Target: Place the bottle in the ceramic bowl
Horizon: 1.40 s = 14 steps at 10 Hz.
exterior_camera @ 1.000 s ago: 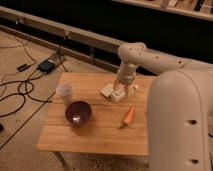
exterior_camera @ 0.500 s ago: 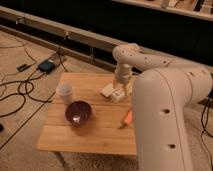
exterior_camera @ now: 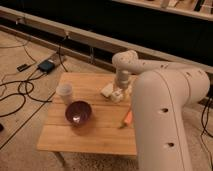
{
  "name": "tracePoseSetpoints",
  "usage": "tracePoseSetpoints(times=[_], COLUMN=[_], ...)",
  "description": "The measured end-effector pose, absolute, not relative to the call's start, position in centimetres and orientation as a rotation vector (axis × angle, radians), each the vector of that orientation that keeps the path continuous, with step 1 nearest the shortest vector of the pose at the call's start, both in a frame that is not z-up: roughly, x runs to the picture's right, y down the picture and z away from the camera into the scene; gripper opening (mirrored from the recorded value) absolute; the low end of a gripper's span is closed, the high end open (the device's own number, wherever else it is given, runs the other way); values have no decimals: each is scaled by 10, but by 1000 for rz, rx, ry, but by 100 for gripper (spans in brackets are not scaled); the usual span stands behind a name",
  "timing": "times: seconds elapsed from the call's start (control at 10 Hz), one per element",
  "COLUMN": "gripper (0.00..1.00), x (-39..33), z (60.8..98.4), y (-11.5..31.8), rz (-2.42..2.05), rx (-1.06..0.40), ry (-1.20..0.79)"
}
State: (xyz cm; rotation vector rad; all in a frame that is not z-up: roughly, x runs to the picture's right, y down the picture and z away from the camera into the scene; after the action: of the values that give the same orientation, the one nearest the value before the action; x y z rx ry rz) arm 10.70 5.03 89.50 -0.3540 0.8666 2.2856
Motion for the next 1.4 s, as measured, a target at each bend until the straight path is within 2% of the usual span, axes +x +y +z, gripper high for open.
tracePoseSetpoints(times=[1.4], gripper=[65], x=[121], z=[898], y=[49], rz=[2345], rx=[-316], ry=[834])
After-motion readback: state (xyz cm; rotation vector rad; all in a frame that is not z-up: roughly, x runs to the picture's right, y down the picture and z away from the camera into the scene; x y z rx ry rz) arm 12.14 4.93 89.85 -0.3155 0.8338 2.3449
